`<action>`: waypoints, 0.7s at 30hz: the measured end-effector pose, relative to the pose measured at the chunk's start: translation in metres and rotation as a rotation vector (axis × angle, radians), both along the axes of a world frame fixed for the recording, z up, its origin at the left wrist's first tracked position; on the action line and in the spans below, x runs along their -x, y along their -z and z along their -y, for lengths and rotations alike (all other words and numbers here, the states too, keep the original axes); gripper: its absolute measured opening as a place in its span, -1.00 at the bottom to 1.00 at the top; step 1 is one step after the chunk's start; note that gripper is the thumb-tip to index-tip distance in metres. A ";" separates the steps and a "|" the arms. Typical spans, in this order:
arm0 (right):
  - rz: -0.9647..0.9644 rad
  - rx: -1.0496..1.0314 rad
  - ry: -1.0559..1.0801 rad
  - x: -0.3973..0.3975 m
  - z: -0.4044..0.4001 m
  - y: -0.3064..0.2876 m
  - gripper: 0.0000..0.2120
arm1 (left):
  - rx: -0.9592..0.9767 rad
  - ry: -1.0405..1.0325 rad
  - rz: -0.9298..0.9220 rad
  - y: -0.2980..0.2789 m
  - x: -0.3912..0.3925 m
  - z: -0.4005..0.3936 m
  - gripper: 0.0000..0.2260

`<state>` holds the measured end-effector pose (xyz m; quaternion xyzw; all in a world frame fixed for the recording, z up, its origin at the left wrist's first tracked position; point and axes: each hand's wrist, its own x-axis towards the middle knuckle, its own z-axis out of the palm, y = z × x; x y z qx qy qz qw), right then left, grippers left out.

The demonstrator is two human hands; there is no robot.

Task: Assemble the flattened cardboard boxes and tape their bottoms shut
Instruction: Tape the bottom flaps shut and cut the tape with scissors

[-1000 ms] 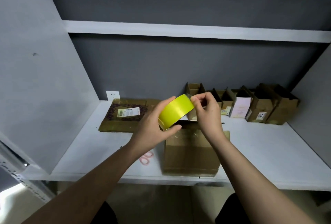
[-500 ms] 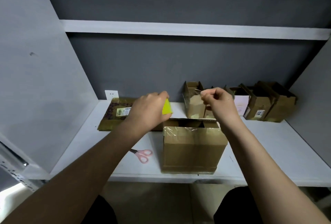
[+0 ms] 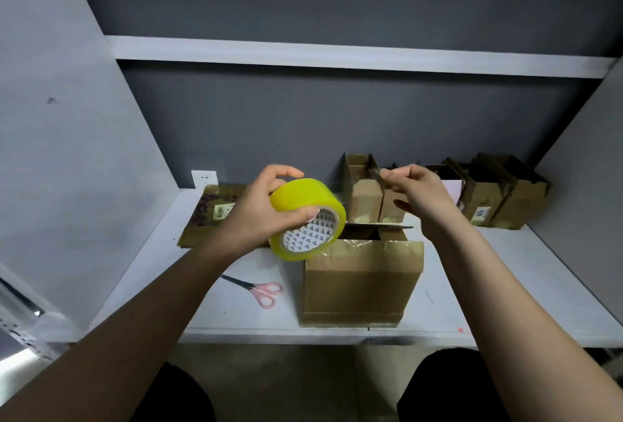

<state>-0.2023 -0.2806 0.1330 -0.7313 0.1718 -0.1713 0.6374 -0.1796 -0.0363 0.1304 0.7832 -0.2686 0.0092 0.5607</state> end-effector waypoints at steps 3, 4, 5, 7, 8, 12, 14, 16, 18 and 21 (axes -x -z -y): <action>-0.009 -0.085 0.029 0.002 0.007 0.005 -0.86 | 0.204 0.000 -0.056 0.009 0.002 0.000 -0.55; -0.003 -0.077 0.048 0.003 0.006 0.008 -0.86 | 0.218 -0.024 -0.051 0.012 0.002 0.002 -0.56; 0.007 -0.045 0.070 0.003 0.005 0.011 -0.85 | 0.216 -0.052 -0.038 0.014 0.004 0.004 -0.56; 0.036 0.020 0.095 0.004 0.002 0.014 -0.83 | 0.130 -0.106 0.063 0.014 0.007 0.006 -0.54; 0.057 0.041 0.102 0.005 0.003 0.014 -0.82 | 0.033 -0.125 0.163 0.011 0.009 0.006 -0.53; 0.131 0.097 0.162 0.012 0.016 0.006 -0.85 | -0.482 -0.229 0.451 -0.002 0.007 0.005 -0.51; 0.163 0.187 0.179 0.016 0.017 0.001 -0.84 | -0.669 -0.265 0.468 -0.003 0.002 0.006 -0.50; 0.220 0.269 0.222 0.017 0.017 -0.003 -0.82 | -0.815 -0.303 0.427 -0.003 -0.007 0.009 -0.50; 0.245 0.319 0.244 0.019 0.015 -0.006 -0.81 | -0.968 -0.310 0.378 -0.002 -0.015 0.012 -0.50; 0.241 0.408 0.302 0.019 0.019 0.001 -0.80 | -0.933 -0.273 0.319 -0.003 -0.018 0.008 -0.48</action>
